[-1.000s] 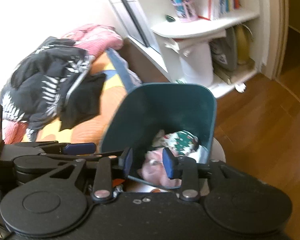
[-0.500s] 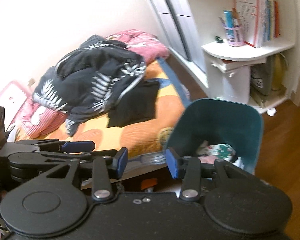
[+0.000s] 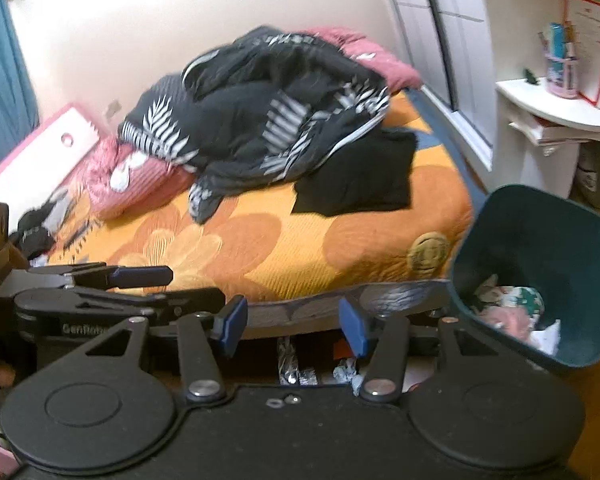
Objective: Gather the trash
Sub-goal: 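Move both tools back down to the remaining trash under the bed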
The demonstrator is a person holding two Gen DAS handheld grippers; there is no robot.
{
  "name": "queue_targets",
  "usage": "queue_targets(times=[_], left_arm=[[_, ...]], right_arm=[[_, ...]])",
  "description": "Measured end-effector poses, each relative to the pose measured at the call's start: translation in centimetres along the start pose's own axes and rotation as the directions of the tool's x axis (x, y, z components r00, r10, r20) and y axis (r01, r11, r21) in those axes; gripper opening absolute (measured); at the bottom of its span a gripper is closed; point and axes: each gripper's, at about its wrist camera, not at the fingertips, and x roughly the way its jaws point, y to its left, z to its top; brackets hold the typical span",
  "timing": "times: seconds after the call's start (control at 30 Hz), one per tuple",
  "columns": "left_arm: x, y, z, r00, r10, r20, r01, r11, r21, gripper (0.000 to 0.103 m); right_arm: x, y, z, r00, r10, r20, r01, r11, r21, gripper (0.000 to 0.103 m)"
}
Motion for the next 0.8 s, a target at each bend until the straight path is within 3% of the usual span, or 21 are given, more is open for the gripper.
queue_targets(times=[0.2,0.43,0.57,0.8], left_arm=[[5.6,7.0,-3.6,0.993,0.085,-0.084,-0.095,0.988,-0.123,0.087],[13.1,14.0,-8.3,0.953,0.227,-0.203,-0.267,0.943,-0.199,0.087],[17.2,16.6,-10.8,0.936,0.230,-0.267,-0.298,0.921,-0.251,0.087],[25.6,18.7,-14.4,0.895,0.253,-0.367,-0.352,0.905,-0.237,0.087]], right_arm=[[7.8,1.2,-2.2,0.993,0.007,-0.121,-0.009,1.000,-0.015,0.052],[18.2,1.2,-5.6,0.974,-0.022,-0.227,0.000,0.995,-0.096,0.052],[23.9,0.5,-7.6,0.947,-0.029,-0.319,-0.006,0.994,-0.110,0.051],[33.2,-1.7,-11.6,0.882,-0.123,-0.454,0.049,0.984,-0.172,0.051]])
